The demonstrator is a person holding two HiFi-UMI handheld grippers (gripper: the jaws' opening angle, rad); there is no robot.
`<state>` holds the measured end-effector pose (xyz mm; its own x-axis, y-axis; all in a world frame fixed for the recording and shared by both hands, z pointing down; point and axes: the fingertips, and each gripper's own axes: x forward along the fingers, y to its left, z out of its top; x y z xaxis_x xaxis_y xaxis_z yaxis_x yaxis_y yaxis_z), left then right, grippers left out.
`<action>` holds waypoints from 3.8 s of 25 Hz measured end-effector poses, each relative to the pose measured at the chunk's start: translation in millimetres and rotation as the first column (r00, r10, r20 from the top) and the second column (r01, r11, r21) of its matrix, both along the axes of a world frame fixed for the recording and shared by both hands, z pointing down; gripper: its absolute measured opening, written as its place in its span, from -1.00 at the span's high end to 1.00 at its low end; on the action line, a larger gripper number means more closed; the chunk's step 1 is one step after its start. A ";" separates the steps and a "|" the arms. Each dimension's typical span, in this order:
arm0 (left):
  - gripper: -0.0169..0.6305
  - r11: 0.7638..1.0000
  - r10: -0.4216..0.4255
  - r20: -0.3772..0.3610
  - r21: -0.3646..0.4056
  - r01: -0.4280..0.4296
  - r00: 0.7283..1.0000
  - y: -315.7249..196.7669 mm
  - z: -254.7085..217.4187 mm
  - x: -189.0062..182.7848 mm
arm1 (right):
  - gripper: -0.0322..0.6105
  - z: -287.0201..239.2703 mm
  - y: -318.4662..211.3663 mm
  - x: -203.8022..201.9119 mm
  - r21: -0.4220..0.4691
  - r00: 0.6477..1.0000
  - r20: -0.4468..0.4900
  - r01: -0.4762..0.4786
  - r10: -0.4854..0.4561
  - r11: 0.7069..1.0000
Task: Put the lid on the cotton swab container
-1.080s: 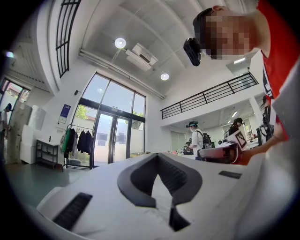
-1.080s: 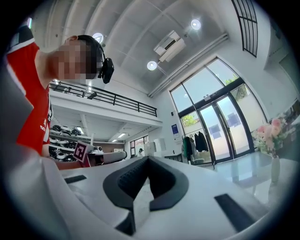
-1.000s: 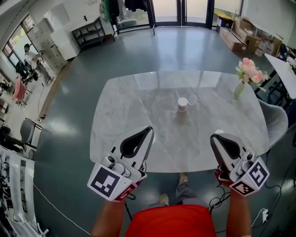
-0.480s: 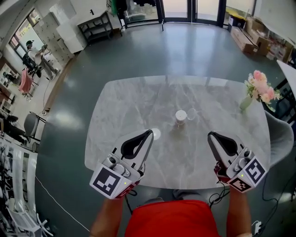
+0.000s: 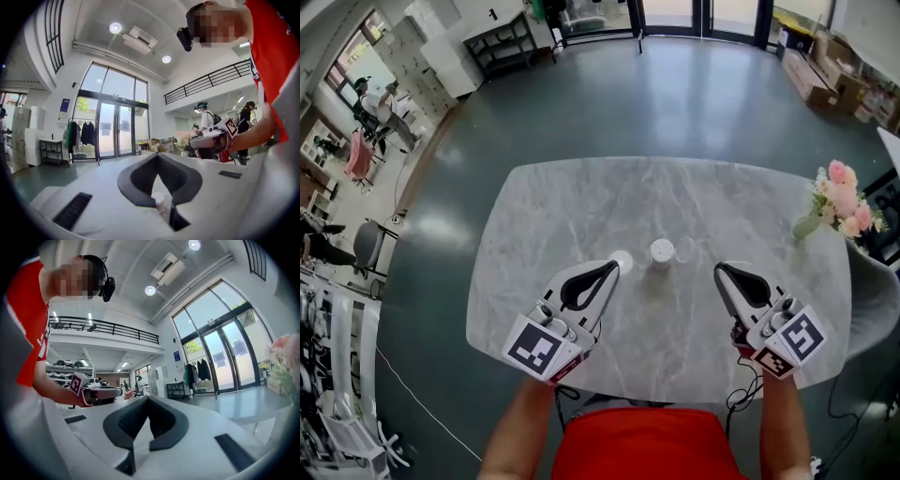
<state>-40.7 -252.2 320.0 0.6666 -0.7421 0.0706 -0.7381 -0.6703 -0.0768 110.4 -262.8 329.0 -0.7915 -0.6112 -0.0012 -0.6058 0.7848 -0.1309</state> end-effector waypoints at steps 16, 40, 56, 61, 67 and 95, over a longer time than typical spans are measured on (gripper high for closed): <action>0.90 0.987 0.124 0.093 -0.118 -0.113 0.988 -60.1 98.7 17.2 | 0.83 81.4 -44.1 -2.2 -0.161 0.997 -0.068 -0.047 0.036 0.986; 0.04 0.878 0.376 0.233 -0.399 -0.264 0.897 -80.9 245.3 65.7 | 0.21 164.2 -70.7 -24.0 -0.396 0.987 -0.102 0.073 -0.123 0.915; 0.16 0.891 0.348 0.232 -0.383 -0.244 0.908 -91.0 249.6 66.5 | 0.41 163.3 -79.2 -96.3 -0.354 0.919 -0.270 0.184 -0.288 0.917; 0.16 0.890 0.350 0.227 -0.384 -0.247 0.909 -90.3 248.3 66.5 | 0.46 181.5 -77.2 -113.3 -0.352 0.840 -0.433 0.175 -0.325 0.920; 0.16 0.896 0.329 0.239 -0.384 -0.222 0.914 -91.2 248.1 68.0 | 0.60 190.8 -84.5 -115.3 -0.354 0.811 -0.523 0.076 -0.264 0.932; 0.26 0.973 0.130 0.068 -0.200 -0.114 0.989 -69.3 143.8 27.0 | 0.50 87.9 -68.0 -71.6 -0.114 0.983 -0.182 -0.015 -0.006 0.993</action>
